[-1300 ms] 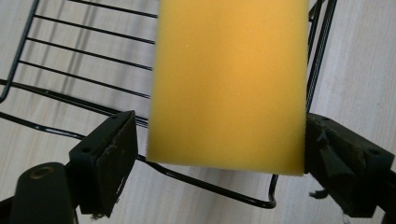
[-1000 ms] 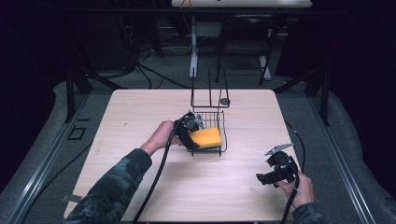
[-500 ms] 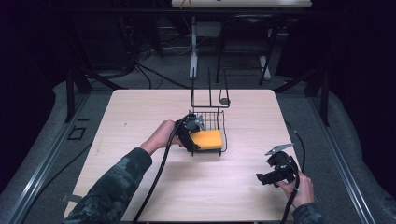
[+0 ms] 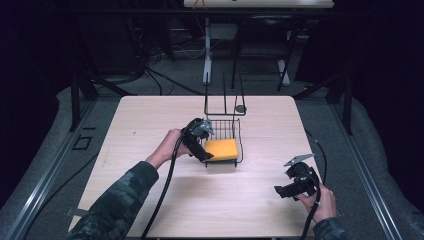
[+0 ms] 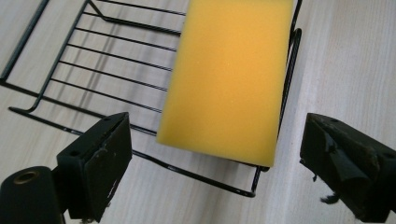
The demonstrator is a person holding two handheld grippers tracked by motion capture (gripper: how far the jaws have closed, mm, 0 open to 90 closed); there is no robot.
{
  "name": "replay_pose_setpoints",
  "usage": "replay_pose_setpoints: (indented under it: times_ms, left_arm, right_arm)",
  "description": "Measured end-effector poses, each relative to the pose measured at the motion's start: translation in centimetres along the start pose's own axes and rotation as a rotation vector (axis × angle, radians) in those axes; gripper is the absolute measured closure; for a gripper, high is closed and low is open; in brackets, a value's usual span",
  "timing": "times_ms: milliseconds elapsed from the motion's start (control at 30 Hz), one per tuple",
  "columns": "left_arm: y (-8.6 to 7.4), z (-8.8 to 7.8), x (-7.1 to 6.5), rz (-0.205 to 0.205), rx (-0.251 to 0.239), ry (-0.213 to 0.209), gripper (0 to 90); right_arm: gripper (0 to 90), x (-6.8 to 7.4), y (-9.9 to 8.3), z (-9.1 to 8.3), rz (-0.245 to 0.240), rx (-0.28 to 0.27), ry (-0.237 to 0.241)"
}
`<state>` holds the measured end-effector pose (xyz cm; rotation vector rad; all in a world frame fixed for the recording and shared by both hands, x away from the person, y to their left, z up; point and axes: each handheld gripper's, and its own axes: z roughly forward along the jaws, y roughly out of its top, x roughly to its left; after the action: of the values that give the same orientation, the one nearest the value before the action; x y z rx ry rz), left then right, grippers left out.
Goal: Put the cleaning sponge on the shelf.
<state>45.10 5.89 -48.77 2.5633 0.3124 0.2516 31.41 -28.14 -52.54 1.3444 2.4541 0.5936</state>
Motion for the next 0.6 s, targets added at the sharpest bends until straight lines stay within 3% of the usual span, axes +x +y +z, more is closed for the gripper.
replay_pose_setpoints:
  times_ms: [200,400,600]
  left_arm:
    - [-1.0,-1.1,-0.3,-0.008,-0.024,0.04,7.3]
    - [-2.0,-2.4,-0.4,-0.052,-0.052,0.049,5.8]
    - [-3.5,-4.3,-0.6,-0.1,-0.071,0.107,4.8]
  right_arm:
    - [9.3,0.0,0.0,0.0,0.0,-0.001,0.001]
    - [9.3,0.1,0.0,0.0,0.004,-0.005,0.004]
    - [9.3,0.1,0.0,0.0,0.005,-0.008,-0.001]
